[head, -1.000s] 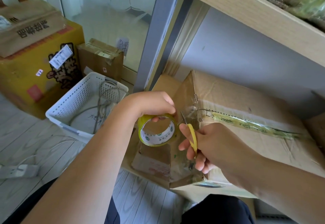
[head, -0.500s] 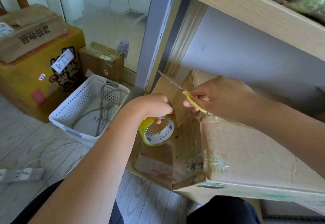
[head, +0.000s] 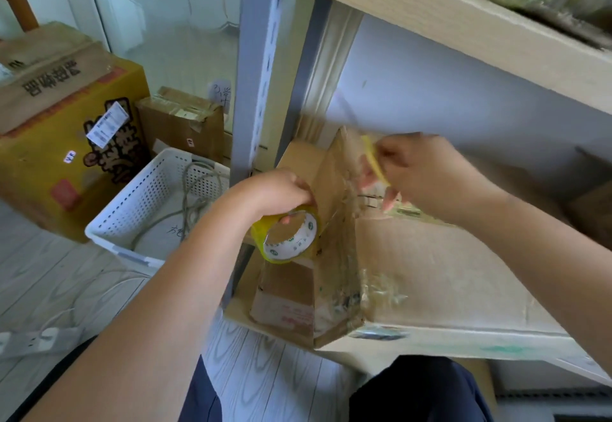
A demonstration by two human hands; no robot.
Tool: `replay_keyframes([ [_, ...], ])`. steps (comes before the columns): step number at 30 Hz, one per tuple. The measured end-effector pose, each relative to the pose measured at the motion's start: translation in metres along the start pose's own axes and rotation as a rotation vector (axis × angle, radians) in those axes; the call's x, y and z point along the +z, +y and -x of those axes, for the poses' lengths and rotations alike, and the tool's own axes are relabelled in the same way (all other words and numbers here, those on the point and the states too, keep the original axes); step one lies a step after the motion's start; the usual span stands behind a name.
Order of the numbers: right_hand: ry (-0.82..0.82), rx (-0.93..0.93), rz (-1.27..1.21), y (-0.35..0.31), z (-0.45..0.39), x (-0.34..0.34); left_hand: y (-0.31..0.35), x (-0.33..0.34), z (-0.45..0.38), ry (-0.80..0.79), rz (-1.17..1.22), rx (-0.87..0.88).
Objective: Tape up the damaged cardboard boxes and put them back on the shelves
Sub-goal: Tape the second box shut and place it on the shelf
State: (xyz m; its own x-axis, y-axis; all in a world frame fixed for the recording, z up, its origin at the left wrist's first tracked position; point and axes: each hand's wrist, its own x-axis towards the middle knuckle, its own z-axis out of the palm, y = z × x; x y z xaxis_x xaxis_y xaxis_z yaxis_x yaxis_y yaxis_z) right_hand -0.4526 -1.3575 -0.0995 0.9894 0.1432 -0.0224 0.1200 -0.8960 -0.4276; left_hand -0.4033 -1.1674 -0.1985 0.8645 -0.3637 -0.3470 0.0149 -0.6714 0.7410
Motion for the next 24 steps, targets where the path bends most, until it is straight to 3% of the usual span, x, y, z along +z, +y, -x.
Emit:
replay_keyframes([
  [2,0.197,0.113,-0.119,0.039,0.025,-0.024,0.018,-0.002,0.011,0.209,-0.044,0.024],
  [4,0.332,0.250,-0.046,0.087,0.054,-0.044,0.042,-0.002,0.026,0.517,-0.099,0.059],
  [6,0.357,0.391,0.144,0.136,0.085,-0.057,0.068,0.008,0.043,0.909,-0.181,0.142],
  [8,0.390,0.491,0.197,0.173,0.113,-0.061,0.098,0.030,0.056,1.165,-0.239,0.264],
  [12,0.522,0.533,0.098,0.211,0.144,-0.050,0.135,0.088,0.056,1.136,-0.411,0.464],
  [15,0.607,0.541,0.119,0.221,0.149,-0.036,0.137,0.110,0.044,1.109,-0.591,0.513],
  [18,0.649,0.593,0.198,0.220,0.148,-0.030,0.126,0.111,0.029,1.170,-0.670,0.558],
  [24,0.636,0.708,0.213,0.203,0.143,-0.023,0.117,0.084,-0.013,1.262,-0.850,0.840],
])
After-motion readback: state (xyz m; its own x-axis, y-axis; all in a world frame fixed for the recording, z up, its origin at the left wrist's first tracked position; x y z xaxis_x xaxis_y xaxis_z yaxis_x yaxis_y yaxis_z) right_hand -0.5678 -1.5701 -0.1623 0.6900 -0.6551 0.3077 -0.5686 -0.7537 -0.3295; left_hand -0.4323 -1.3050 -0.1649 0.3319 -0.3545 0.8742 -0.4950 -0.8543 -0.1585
